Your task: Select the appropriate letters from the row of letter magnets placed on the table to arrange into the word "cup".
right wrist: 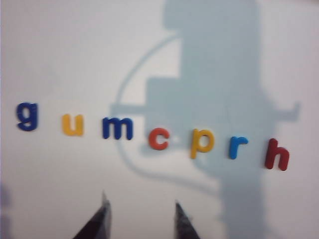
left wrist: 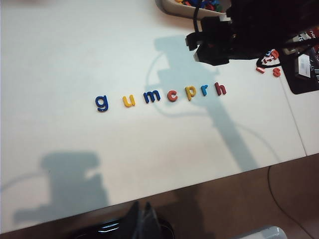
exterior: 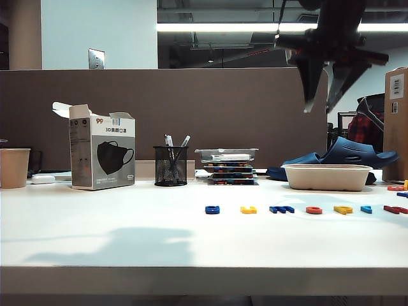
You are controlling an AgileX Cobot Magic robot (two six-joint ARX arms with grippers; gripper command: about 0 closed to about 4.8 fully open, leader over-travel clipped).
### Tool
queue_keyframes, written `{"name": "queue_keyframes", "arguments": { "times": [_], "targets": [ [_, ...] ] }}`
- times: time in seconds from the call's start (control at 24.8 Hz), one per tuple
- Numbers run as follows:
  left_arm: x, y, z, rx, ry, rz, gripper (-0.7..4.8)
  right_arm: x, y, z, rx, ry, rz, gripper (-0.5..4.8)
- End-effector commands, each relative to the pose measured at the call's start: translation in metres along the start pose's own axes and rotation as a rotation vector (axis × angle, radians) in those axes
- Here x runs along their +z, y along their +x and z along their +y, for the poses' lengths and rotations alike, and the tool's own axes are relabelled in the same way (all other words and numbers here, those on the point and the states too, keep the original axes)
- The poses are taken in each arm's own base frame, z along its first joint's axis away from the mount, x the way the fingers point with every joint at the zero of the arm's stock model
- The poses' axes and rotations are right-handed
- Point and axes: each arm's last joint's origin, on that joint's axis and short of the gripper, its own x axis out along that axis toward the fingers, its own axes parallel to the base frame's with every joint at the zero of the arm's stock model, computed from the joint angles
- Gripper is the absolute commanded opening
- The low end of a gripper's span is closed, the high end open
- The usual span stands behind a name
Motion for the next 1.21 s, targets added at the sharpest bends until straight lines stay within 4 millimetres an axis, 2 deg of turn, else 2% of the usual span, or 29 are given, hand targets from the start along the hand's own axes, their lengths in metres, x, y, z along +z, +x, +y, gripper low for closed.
{"name": "queue_keyframes", "arguments": {
  "times": [0.04, 0.2, 0.44, 1.21],
  "targets": [
    [0.001, -0.002, 0.000, -0.002, 0.000, -0.014, -0.05, -0.001, 0.014, -0.001, -0.016, 0.024, -0.009, 1.88],
    [0.001, -0.002, 0.000, -0.002, 0.000, -0.013, -0.05, -0.009, 0.038, 0.001, -0.018, 0.036, 0.026, 2.15],
    [0.001, -0.002, 0.000, -0.002, 0.000, -0.013, -0.05, -0.019, 0.063, 0.006, -0.040, 0.045, 0.043, 2.17],
    [0.001, -0.002, 0.000, -0.002, 0.000, -0.013, -0.05, -0.034, 0.105, 0.004, -0.058, 0.077, 0.025, 2.17]
  ]
}}
